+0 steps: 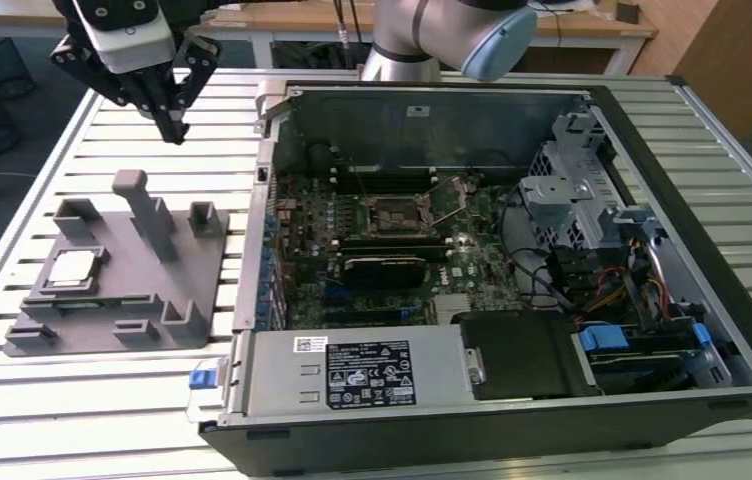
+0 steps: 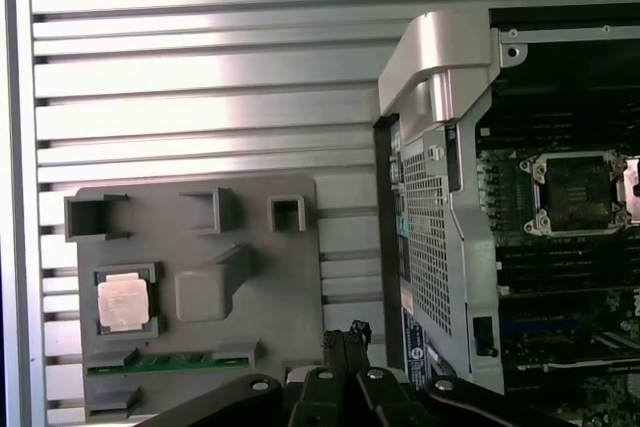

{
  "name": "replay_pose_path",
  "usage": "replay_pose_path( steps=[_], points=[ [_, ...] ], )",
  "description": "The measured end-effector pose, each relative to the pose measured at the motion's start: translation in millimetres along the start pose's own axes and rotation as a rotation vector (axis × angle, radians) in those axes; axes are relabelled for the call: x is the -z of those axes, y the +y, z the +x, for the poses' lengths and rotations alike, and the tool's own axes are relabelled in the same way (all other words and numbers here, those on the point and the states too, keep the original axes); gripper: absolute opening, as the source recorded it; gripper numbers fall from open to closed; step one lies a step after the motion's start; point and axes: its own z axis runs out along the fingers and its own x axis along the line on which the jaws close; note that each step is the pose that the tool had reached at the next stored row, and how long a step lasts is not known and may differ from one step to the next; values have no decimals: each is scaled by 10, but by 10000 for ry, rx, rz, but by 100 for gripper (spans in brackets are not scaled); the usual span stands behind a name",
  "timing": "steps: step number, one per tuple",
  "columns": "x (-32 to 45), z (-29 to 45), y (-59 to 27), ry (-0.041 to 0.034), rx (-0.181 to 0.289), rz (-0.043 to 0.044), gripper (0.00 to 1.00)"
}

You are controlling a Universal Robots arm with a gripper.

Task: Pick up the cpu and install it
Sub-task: 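Reach for the cpu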

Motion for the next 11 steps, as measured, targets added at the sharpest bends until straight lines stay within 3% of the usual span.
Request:
replay_pose_path(
  steps=[11],
  points=[
    [-42, 208, -22, 32, 2, 69, 11]
  ],
)
